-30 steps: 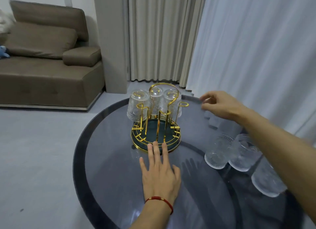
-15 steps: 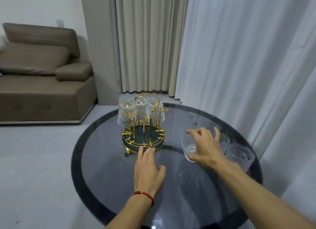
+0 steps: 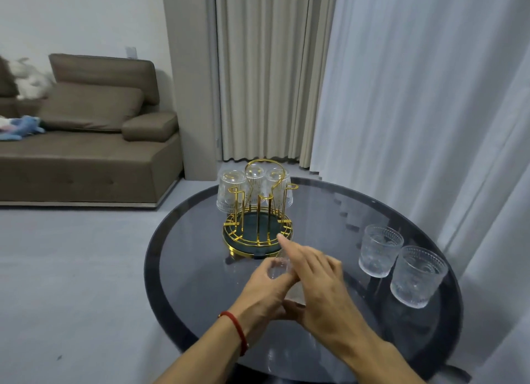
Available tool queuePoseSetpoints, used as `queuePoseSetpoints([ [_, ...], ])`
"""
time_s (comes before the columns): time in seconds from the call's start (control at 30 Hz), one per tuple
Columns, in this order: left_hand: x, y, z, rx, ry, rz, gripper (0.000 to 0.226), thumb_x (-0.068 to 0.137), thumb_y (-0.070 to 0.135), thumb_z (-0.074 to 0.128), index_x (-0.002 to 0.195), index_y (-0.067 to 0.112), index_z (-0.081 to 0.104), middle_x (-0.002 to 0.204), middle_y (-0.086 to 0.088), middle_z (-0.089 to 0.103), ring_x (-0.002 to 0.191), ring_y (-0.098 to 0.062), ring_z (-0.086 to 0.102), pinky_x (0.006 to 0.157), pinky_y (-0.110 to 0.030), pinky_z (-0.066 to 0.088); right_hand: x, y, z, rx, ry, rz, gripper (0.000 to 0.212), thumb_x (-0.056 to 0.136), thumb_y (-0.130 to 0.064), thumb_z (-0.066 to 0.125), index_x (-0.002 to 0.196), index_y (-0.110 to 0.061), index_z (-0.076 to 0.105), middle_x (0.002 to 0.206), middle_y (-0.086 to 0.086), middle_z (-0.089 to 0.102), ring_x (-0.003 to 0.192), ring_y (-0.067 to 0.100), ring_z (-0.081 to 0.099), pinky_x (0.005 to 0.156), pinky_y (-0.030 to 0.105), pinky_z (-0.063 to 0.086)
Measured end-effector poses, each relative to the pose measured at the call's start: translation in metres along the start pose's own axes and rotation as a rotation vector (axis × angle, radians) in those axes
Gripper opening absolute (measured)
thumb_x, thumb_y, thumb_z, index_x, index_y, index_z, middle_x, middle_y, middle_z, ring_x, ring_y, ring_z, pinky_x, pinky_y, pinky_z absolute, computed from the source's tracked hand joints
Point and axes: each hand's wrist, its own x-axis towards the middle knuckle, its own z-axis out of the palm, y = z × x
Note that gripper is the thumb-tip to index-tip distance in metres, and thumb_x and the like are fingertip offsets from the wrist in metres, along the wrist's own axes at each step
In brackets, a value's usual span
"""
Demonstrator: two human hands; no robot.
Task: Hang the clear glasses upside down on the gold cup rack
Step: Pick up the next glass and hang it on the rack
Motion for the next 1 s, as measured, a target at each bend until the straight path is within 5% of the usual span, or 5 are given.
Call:
queuePoseSetpoints([
  [0.33,0.014,-0.005,-0.031,-0.274,-0.071,-0.045,0.072,0.072,0.053,0.083,0.129,0.015,0.060,0.124,-0.021,0.068,0.093,-0.038,0.072,0.080,-0.046,0.060,0.004,0.014,0.000,0.819,-0.045,0.782,0.056,0.087,-0.070,0.052,0.140,-0.051,0.050,0.142,-0.019,0.057,0.125,-0.002,0.053,0.108,0.035,0.041],
  [0.53,0.038,-0.008,-0.047,0.123,0.127,0.100,0.073,0.083,0.085,0.040,0.119,0.027,0.064,0.105,-0.009,0.073,0.081,-0.023,0.067,0.058,-0.032,0.055,0.014,0.017,0.003,0.898,0.165,0.779,0.053,0.082,-0.061,0.068,0.130,-0.040,0.061,0.114,-0.001,0.075,0.109,0.019,0.071,0.100,0.049,0.055],
  [0.63,0.050,-0.023,-0.067,0.500,0.404,0.331,0.052,0.094,0.068,0.028,0.095,0.028,0.061,0.091,-0.003,0.067,0.087,-0.020,0.058,0.072,-0.034,0.047,0.028,0.020,-0.008,0.659,0.294,0.691,0.055,0.080,-0.069,0.070,0.130,-0.048,0.057,0.110,-0.009,0.070,0.102,0.006,0.067,0.090,0.033,0.054],
  [0.8,0.073,-0.048,-0.084,1.033,0.392,0.377,0.053,0.103,0.047,0.034,0.152,0.029,0.034,0.162,0.004,0.030,0.149,-0.015,0.019,0.120,-0.048,0.023,0.094,0.013,-0.038,0.468,0.400,0.517,0.055,0.083,-0.062,0.070,0.134,-0.044,0.057,0.119,-0.011,0.067,0.108,0.004,0.063,0.089,0.028,0.052],
  [1.0,0.078,-0.053,-0.084,1.158,0.384,0.369,0.065,0.097,0.058,0.004,0.157,0.035,0.013,0.168,0.004,0.014,0.149,-0.013,0.021,0.122,-0.046,0.015,0.189,-0.017,-0.037,0.372,0.337,0.395,0.079,0.083,-0.047,0.077,0.148,-0.025,0.038,0.106,0.008,0.065,0.101,0.023,0.063,0.083,0.024,0.051],
])
